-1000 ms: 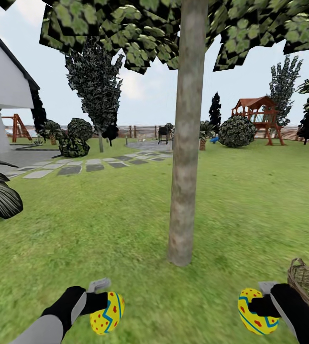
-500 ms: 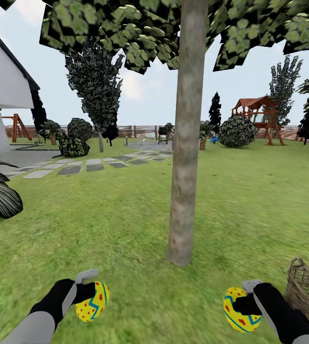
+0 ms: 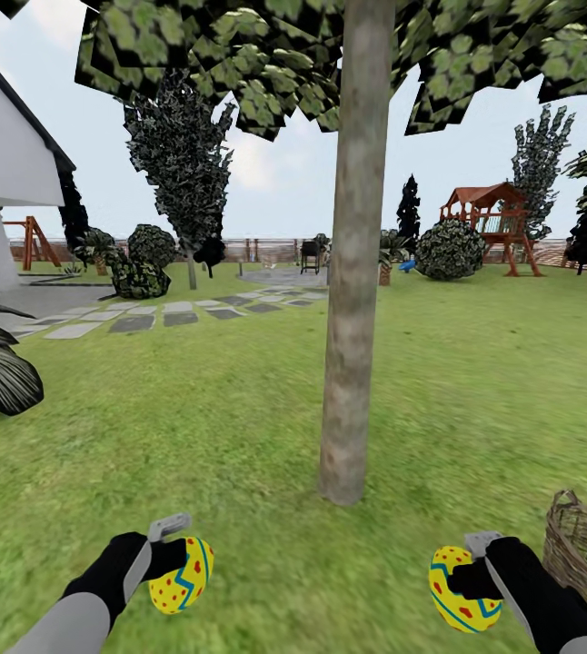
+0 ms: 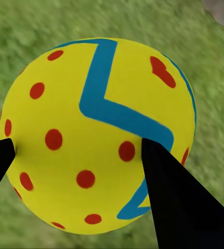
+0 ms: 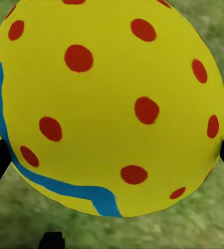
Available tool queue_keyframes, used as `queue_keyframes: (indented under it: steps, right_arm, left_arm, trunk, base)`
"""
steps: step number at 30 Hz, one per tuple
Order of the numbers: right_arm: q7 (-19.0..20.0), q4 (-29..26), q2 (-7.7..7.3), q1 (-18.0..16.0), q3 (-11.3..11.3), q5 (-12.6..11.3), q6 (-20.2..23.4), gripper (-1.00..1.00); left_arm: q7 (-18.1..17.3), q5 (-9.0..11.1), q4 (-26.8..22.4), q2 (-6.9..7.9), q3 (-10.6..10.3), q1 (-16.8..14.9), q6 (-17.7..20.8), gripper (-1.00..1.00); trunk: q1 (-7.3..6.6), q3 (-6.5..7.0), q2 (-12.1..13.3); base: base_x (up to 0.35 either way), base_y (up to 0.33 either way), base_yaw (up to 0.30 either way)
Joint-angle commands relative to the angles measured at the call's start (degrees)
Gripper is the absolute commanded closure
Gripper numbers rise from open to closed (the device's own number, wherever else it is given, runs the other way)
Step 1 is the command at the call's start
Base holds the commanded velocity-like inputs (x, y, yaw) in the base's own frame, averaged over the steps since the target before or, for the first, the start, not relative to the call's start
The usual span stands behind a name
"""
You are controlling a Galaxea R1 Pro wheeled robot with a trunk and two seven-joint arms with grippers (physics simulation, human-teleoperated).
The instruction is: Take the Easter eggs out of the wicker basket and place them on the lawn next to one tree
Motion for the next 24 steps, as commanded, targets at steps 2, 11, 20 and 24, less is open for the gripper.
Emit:
queue_keyframes:
  steps: [2,11,20,24]
  right_arm:
    - [0.38,-0.08,-0.08,-0.03,0.06,0.51,0.23,1.00]
    - [0.38,-0.08,-0.13,-0.03,0.05,0.51,0.17,1.00]
    - [0.03,0.18,0.11,-0.04,0.05,0.59,0.41,1.00]
    - [0.03,0.19,0.17,-0.03,0.09,0.60,0.43,1.00]
  left_arm:
    - [-0.28,-0.58,-0.09,-0.39,0.50,-0.04,0.28,1.00]
    - [-0.23,-0.55,-0.17,-0.48,0.59,-0.05,0.28,1.00]
    - [-0.23,-0.55,-0.17,-0.48,0.63,-0.04,0.28,1.00]
    - [-0.23,-0.55,-0.11,-0.55,0.62,-0.04,0.28,1.00]
  trunk:
    - [0.45,-0.44,-0.86]
    - [2.42,-2.05,-4.47]
    - [4.40,-4.11,-8.08]
    - [5.28,-5.19,-9.69]
  base:
    - [0.000,0.000,0.000]
    - [0.000,0.000,0.000]
    - [0.000,0.000,0.000]
    - [0.000,0.000,0.000]
